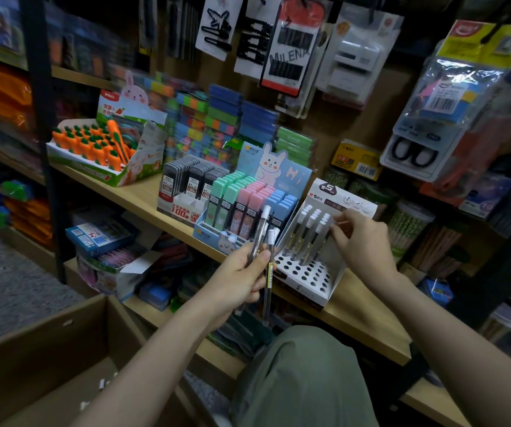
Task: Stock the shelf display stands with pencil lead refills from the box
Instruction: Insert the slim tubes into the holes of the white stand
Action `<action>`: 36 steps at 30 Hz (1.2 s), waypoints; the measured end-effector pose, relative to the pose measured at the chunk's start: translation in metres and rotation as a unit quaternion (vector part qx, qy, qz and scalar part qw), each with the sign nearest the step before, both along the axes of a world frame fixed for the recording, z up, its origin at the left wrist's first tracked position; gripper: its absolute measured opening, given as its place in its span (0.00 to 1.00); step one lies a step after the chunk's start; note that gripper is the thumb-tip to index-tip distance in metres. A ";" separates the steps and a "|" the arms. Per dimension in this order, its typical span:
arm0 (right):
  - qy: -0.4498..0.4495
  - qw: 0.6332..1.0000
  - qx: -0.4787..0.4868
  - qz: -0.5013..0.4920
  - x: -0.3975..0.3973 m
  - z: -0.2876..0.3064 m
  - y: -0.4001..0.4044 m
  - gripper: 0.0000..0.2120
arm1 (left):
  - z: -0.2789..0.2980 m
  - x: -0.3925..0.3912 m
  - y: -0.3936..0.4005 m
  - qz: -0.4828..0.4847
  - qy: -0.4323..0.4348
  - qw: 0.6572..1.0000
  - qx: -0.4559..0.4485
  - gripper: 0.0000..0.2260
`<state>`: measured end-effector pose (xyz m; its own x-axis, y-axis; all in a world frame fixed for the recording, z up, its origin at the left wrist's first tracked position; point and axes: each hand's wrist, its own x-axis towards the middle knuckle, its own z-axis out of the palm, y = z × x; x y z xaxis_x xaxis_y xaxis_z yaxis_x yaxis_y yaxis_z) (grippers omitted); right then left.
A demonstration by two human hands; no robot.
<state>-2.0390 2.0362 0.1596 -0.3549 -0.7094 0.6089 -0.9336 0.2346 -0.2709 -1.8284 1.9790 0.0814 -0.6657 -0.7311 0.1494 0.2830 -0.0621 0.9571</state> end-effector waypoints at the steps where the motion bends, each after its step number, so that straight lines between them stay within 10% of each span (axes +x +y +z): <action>1: 0.008 1.000 -0.010 0.004 0.002 0.003 0.004 0.11 | 0.001 0.001 0.000 -0.002 0.003 1.000 0.000 0.12; 9: -0.117 0.971 0.046 0.202 0.070 0.000 0.025 0.16 | 0.005 0.002 0.002 -0.019 0.023 1.000 -0.004 0.09; 21: -0.401 0.892 0.028 0.204 0.064 -0.001 0.015 0.04 | -0.003 -0.002 -0.007 0.018 -0.040 0.999 0.007 0.05; 36: -0.218 0.967 -0.096 0.086 -0.011 0.012 0.018 0.05 | -0.020 -0.008 -0.010 0.012 -0.026 0.997 0.069 0.11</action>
<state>-2.0502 2.0545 0.1716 -0.4949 -0.6694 0.5540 -0.7412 -0.0075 -0.6712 -1.8359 1.9689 0.0619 -0.6524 -0.7577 0.0116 0.2357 -0.1883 0.9534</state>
